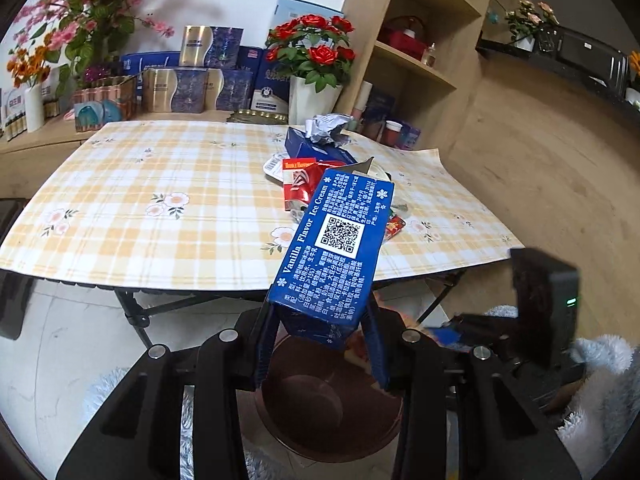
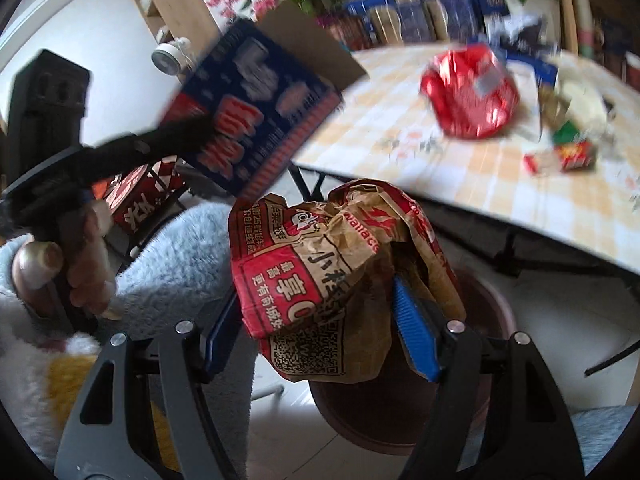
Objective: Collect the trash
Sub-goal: 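Carry the snack bag and ice cream box over the bin and release both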
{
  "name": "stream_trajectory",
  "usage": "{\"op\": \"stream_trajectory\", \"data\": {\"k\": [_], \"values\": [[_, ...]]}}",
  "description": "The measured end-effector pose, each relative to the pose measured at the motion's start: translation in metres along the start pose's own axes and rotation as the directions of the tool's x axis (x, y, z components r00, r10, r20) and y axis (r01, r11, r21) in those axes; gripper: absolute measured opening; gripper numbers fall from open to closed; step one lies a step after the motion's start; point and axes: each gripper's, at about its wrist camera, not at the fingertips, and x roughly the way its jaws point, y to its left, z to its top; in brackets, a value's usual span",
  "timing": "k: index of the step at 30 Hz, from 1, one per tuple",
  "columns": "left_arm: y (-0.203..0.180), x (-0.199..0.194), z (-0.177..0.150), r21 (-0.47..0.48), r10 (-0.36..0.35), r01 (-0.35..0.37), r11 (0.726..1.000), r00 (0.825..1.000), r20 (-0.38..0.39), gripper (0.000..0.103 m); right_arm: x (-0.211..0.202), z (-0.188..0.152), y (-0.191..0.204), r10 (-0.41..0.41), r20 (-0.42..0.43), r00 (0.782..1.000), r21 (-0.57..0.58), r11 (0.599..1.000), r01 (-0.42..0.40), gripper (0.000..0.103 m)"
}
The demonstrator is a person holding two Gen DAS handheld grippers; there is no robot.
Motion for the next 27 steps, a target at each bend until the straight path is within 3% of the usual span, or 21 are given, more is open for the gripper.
{"op": "stream_trajectory", "data": {"k": [9,16,22,24,27], "values": [[-0.005,0.018,-0.011,0.012,0.032,-0.032,0.999,0.998,-0.059,0.038,0.044,-0.017,-0.060,-0.100,-0.093,0.991,0.197,0.973,0.117,0.071],[-0.008,0.034,-0.013,0.019,0.026,-0.024,1.000,0.994,-0.102,0.038,0.055,-0.031,-0.102,-0.154,-0.173,0.973,0.354,0.912,0.207,0.073],[-0.009,0.042,-0.013,0.019,0.027,-0.025,1.000,0.992,-0.126,0.038,0.054,-0.033,-0.109,-0.162,-0.186,0.969,0.392,0.892,0.224,0.078],[-0.008,0.043,-0.013,0.015,0.027,-0.025,1.000,0.991,-0.131,0.038,0.053,-0.032,-0.111,-0.169,-0.174,0.970,0.399,0.889,0.226,0.085],[-0.006,0.044,-0.013,0.004,0.028,-0.028,1.000,0.990,-0.137,0.038,0.049,-0.030,-0.115,-0.188,-0.147,0.971,0.410,0.882,0.233,0.086]]}}
